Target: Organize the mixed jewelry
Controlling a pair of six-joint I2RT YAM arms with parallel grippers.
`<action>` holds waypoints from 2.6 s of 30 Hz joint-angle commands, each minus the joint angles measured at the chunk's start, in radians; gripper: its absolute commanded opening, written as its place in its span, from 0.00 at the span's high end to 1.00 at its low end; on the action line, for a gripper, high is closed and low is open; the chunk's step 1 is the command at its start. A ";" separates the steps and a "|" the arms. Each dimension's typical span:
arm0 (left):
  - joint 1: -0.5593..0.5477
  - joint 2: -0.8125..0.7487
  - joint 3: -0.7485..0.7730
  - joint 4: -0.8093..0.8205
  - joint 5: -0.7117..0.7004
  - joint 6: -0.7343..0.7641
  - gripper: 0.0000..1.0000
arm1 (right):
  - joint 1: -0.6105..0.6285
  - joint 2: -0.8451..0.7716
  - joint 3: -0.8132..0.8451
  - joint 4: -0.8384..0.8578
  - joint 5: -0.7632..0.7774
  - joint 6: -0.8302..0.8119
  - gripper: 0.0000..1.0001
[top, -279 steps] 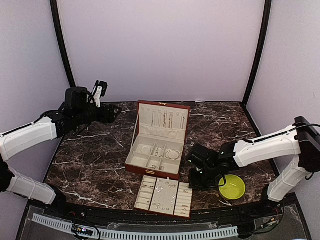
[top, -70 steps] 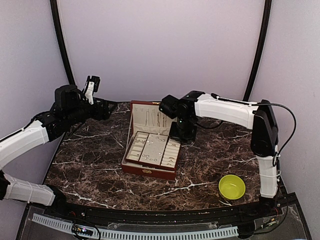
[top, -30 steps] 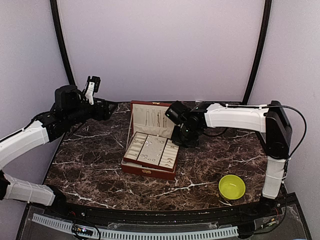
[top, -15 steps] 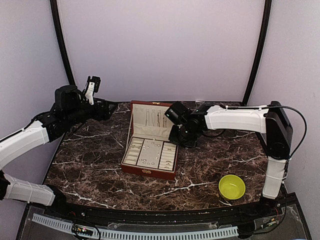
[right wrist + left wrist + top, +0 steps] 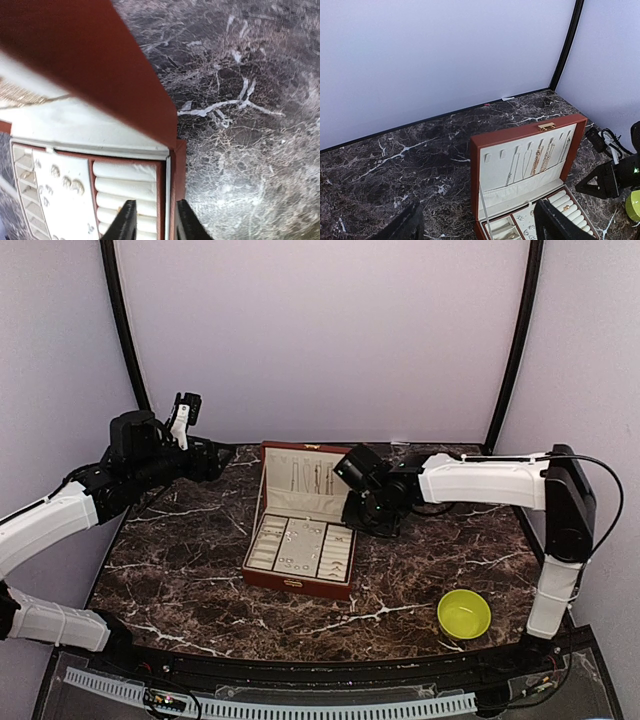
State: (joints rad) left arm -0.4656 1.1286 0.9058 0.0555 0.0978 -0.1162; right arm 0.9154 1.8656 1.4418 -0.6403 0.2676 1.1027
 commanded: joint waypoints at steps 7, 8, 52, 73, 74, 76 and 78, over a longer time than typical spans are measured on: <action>0.001 0.002 0.012 0.005 0.061 -0.010 0.19 | 0.010 -0.371 -0.291 0.187 0.110 -0.153 0.31; 0.002 0.003 0.014 0.007 0.076 -0.016 0.18 | -0.005 -0.417 -0.322 0.211 0.103 -0.170 0.25; 0.375 0.012 0.062 -0.027 0.230 -0.026 0.17 | -0.405 -0.092 -0.089 0.671 -1.116 -0.953 0.03; 0.375 0.024 0.059 -0.023 0.256 -0.023 0.18 | -0.125 -0.188 -0.102 0.334 -1.141 -0.979 0.07; 0.375 0.025 0.058 -0.021 0.262 -0.023 0.18 | -0.104 -0.192 -0.118 0.342 -1.125 -0.965 0.08; 0.374 0.032 0.057 -0.015 0.287 -0.027 0.20 | -0.076 -0.216 -0.154 0.372 -1.066 -0.932 0.10; 0.371 0.039 0.058 -0.010 0.311 -0.028 0.21 | -0.072 -0.264 -0.217 0.460 -0.994 -0.872 0.12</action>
State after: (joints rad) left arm -0.0944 1.1660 0.9478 0.0307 0.3500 -0.1429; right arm 0.8257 1.6947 1.3071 -0.2775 -0.8471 0.1379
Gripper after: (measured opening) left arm 0.805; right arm 0.895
